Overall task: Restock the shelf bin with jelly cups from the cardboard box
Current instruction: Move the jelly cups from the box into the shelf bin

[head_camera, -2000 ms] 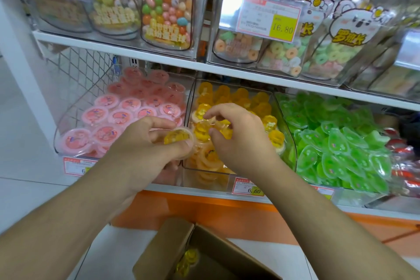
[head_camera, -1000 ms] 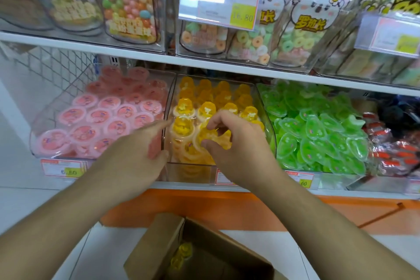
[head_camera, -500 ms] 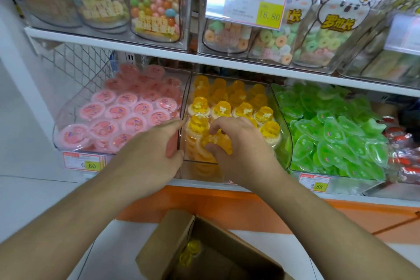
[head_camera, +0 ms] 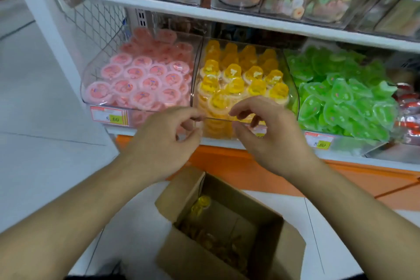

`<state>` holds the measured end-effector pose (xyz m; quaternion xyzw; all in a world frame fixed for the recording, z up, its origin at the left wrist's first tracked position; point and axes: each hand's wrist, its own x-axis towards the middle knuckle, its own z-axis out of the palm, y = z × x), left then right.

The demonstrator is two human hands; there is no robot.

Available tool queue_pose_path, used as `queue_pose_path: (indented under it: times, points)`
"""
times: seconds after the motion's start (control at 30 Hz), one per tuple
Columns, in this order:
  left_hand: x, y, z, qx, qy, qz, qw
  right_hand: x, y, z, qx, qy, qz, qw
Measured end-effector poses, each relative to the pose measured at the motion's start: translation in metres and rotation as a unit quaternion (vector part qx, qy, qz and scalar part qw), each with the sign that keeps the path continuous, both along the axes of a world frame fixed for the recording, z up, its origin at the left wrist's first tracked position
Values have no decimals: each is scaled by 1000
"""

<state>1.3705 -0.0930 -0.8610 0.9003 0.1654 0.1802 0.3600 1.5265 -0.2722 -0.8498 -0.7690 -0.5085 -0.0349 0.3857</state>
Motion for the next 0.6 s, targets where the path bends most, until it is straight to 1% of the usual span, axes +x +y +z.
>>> queue_pose_path:
  times: [0.07,0.17,0.23,0.3,0.43,0.53,0.6]
  points:
    - [-7,-11,-23,-21,44,-12,999,-14,-5,-24,-28,76,6,997]
    - [-13,-14,-74,-29,146,-45,988,-25,-11,-88,-158,114,6,981]
    - [-17,-9,-110,-59,194,-50,978,-28,-17,-133,-255,156,-2,954]
    - [-20,-4,-144,-94,233,-36,967,-31,-22,-171,-313,211,-11,926]
    - [-16,0,-205,-135,299,-34,944,-39,-16,-247,-360,283,-38,888]
    - [-13,1,-240,-166,290,-53,941,-44,-5,-305,-370,308,-67,874]
    - [-13,0,-257,-222,270,-46,936,-46,3,-334,-365,337,-83,864]
